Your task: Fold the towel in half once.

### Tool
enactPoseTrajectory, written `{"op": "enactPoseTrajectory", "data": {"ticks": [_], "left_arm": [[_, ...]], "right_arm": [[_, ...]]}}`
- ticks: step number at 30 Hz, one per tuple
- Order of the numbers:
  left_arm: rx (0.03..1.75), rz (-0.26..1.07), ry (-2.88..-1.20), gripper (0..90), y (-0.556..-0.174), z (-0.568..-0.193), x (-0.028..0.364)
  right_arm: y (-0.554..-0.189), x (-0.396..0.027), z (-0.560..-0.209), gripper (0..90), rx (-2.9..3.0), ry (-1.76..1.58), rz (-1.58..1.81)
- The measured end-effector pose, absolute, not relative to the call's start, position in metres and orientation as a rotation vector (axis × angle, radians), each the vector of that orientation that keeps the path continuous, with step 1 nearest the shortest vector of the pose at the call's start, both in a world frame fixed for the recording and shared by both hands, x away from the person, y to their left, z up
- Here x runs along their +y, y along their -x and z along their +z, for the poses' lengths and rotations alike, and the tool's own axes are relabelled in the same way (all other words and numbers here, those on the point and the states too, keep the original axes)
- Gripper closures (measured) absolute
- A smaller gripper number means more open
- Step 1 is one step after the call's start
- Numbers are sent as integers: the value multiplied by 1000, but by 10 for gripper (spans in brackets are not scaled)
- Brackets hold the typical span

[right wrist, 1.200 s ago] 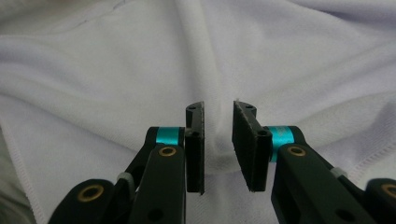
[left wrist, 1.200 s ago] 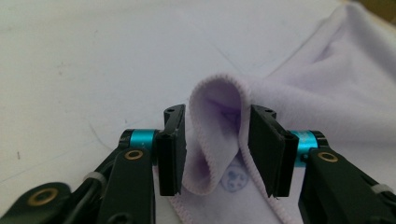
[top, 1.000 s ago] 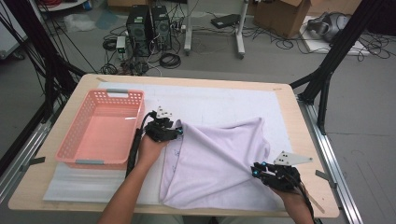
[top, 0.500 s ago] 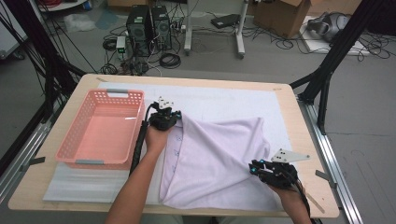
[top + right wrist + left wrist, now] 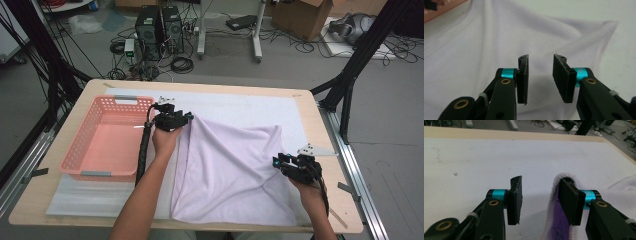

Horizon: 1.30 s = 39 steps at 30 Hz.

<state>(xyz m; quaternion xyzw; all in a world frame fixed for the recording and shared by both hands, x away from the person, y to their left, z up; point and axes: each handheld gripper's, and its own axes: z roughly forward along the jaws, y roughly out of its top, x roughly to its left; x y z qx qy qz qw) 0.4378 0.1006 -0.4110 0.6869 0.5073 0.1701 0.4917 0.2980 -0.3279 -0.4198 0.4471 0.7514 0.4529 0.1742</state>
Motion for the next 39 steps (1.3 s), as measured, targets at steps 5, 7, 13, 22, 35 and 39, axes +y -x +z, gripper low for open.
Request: {"op": "enactPoseTrajectory", "data": {"ticks": [5,7,13,22,35,39], "left_arm": [[1281,451,-1621,555,-434,-403,105],[1295,457,-1638,556,-436,-405,107],[1322,415,-1793,531,-438,-419,102],[1177,360,-1828,604,-427,-421,101],[1139,393,-1948,644,-434,-448,66],[1133,396,-1959,871,-431,-443,68]], "right_arm": [[-303,-329,-420,655,2130,-1265,1282],[-302,-329,-421,655,2134,-1273,1282],[-302,-330,-423,653,2139,-1268,1280],[-300,-330,-423,652,2131,-1274,1290],[-298,-330,-423,656,2126,-1276,1290],[-297,-333,-423,657,2118,-1278,1293]]}}
